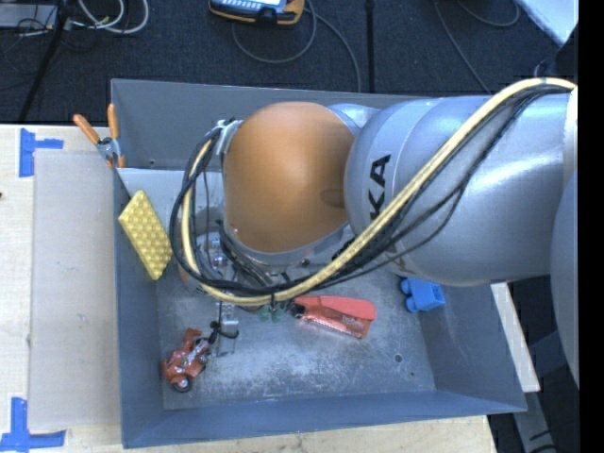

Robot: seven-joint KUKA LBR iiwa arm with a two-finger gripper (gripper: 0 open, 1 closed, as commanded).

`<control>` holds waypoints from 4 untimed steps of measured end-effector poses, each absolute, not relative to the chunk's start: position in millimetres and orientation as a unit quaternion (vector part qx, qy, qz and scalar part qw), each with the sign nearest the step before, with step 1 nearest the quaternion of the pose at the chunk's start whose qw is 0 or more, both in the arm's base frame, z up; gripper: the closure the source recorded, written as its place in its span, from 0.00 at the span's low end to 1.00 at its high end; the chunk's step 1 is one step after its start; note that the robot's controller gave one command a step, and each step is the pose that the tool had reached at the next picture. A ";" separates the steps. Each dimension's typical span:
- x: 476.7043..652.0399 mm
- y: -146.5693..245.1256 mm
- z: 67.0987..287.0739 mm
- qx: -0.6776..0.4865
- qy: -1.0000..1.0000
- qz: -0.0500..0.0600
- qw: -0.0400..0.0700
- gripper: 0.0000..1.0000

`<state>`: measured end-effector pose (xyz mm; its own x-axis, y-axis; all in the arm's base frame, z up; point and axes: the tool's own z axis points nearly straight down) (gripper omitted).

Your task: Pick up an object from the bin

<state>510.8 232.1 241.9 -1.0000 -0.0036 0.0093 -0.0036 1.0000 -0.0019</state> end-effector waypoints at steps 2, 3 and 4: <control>512.6 233.6 218.7 0.023 -1.000 -0.001 -0.002 0.00; 542.5 223.6 169.9 0.005 -1.000 -0.001 0.000 0.00; 540.5 234.1 115.7 0.006 -1.000 0.000 -0.002 0.00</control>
Offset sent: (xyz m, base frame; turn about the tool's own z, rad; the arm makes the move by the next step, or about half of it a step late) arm -0.0080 0.0141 -0.1525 -0.2353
